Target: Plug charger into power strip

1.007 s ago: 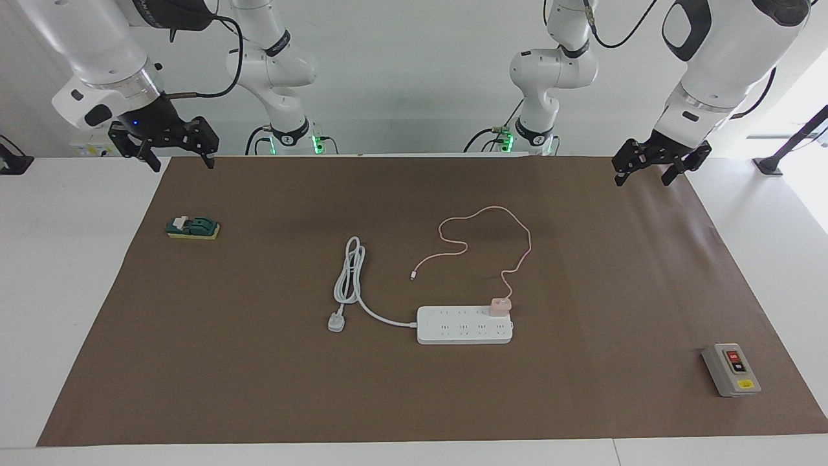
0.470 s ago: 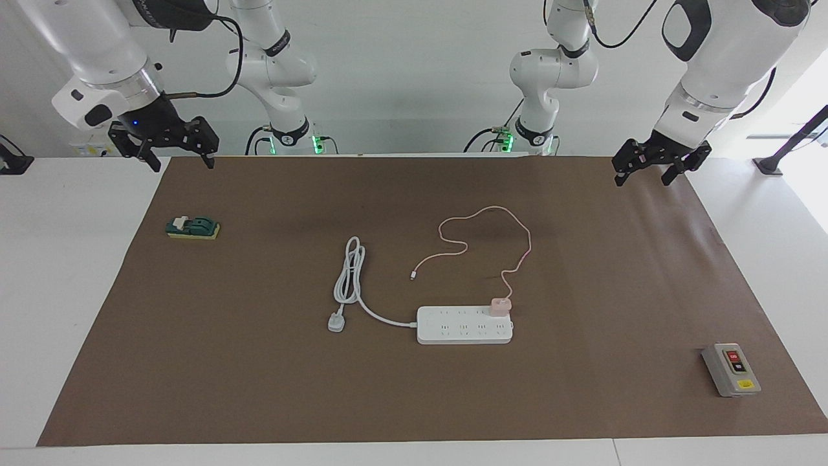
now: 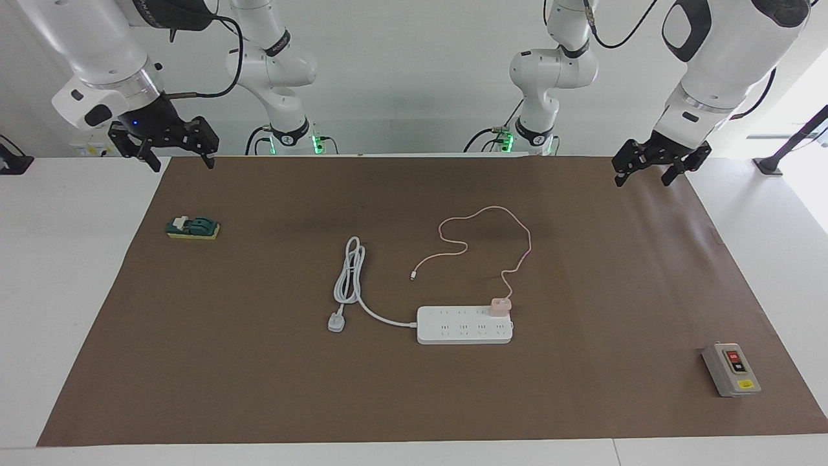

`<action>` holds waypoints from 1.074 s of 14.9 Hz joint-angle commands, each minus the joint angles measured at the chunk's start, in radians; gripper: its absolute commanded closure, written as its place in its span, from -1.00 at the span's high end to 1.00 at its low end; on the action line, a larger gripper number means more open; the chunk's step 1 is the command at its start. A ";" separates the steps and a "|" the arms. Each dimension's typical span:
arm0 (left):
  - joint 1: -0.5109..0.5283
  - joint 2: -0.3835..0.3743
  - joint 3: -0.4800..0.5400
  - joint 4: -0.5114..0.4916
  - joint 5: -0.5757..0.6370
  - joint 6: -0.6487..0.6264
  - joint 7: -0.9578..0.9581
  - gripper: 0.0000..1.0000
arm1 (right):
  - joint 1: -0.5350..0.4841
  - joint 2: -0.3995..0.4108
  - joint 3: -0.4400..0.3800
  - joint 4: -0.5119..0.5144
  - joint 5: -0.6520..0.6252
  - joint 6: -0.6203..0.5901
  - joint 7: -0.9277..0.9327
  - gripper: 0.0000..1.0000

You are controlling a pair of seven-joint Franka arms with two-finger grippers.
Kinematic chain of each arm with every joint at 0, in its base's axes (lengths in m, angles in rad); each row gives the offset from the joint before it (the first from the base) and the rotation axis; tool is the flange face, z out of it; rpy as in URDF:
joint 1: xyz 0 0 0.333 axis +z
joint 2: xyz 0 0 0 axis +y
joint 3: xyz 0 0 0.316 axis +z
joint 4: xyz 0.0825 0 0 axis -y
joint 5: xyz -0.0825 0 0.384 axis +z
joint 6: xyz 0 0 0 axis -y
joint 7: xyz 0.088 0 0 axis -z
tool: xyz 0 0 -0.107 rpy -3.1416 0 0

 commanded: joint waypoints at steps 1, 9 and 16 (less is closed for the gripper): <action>-0.001 0.002 0.001 0.007 0.005 0.001 0.012 1.00 | -0.010 -0.023 0.007 -0.024 0.017 -0.004 0.016 1.00; -0.009 0.000 0.000 0.007 0.004 0.003 0.021 1.00 | -0.010 -0.023 0.007 -0.024 0.017 -0.004 0.014 1.00; -0.006 0.000 -0.002 0.008 -0.002 -0.001 0.023 1.00 | -0.010 -0.023 0.007 -0.024 0.017 -0.004 0.014 1.00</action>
